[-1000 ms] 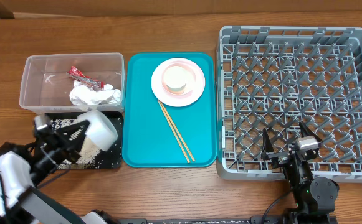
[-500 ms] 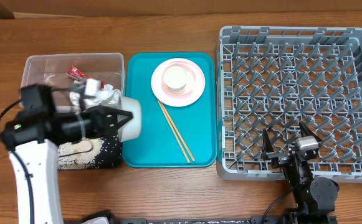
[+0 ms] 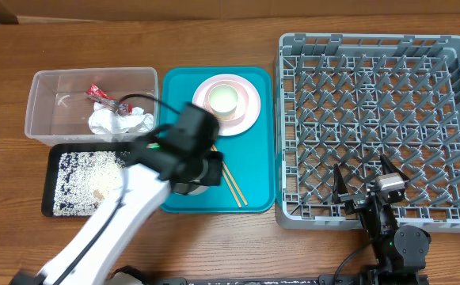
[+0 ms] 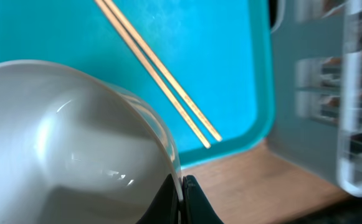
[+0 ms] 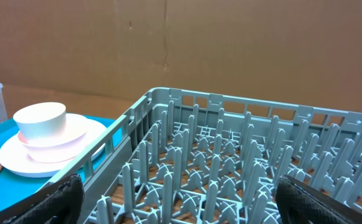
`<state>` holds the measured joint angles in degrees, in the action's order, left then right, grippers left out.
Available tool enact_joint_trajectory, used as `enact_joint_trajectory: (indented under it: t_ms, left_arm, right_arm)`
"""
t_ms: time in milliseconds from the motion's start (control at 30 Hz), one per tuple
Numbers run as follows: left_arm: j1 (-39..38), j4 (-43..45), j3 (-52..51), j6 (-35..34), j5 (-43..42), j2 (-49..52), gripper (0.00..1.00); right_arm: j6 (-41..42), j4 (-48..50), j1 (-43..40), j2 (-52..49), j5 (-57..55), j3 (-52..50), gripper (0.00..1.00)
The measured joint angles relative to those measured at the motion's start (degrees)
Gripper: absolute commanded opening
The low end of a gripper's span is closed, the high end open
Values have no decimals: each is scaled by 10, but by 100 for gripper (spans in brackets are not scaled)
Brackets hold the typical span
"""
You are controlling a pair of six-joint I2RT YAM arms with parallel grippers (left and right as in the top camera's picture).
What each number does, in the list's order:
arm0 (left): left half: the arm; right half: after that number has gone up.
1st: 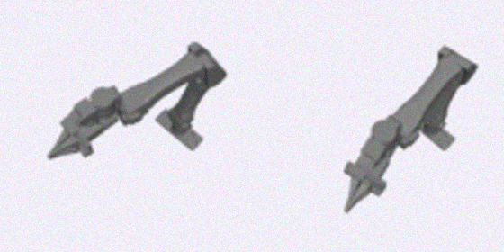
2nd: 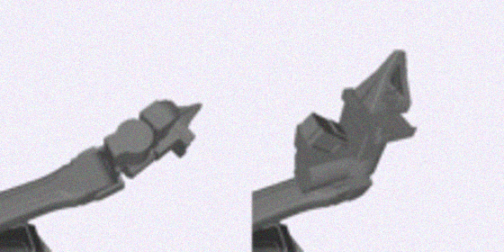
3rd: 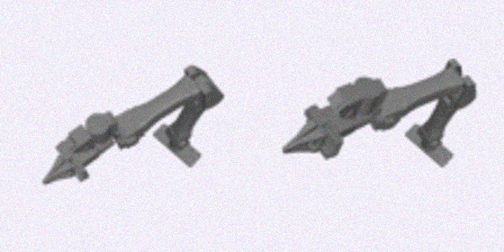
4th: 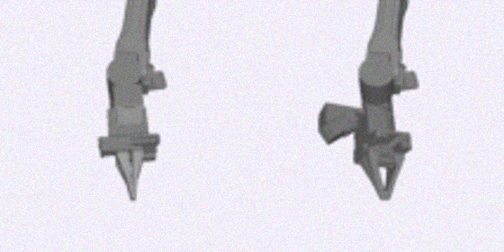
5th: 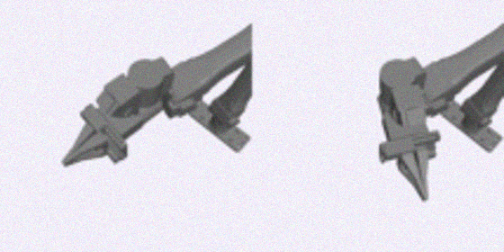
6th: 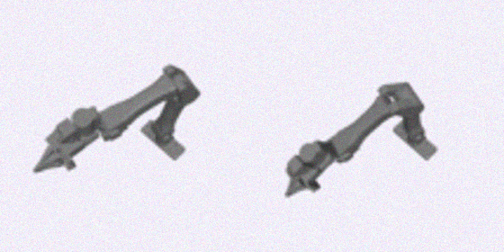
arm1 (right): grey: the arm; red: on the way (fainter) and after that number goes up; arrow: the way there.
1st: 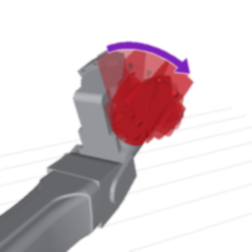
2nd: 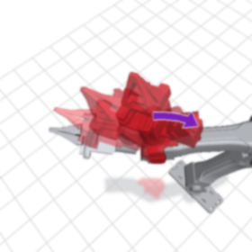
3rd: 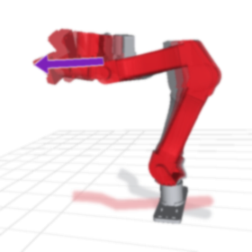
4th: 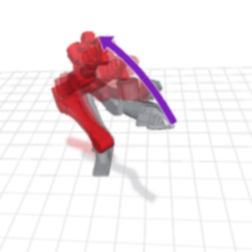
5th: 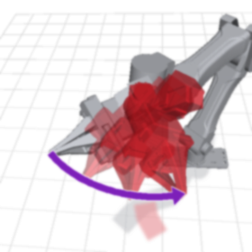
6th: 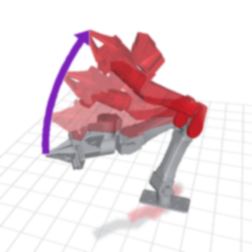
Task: Sort waste into correct bins and load items into the dishwasher
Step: 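Set the empty white bowl back on the teal tray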
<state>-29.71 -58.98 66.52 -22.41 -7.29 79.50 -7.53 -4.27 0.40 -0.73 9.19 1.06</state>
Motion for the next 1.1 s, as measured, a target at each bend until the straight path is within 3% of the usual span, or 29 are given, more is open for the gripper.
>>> enact_joint_trajectory:
  t_ms: [67,267,800,933,1100]
  left_arm:
    - [-32,17,0,-15,40,57,4]
    - [-31,21,1,-28,98,159,4]
    - [-24,51,1,-30,162,174,4]
    - [-24,51,1,-32,162,190,29]
    - [-24,42,4,-32,164,192,28]
  right_arm:
    - [0,0,0,0,0,0,100]
    - [0,0,0,0,0,0,100]
    - [0,0,0,0,0,0,100]
    - [0,0,0,0,0,0,100]
    - [0,0,0,0,0,0,100]
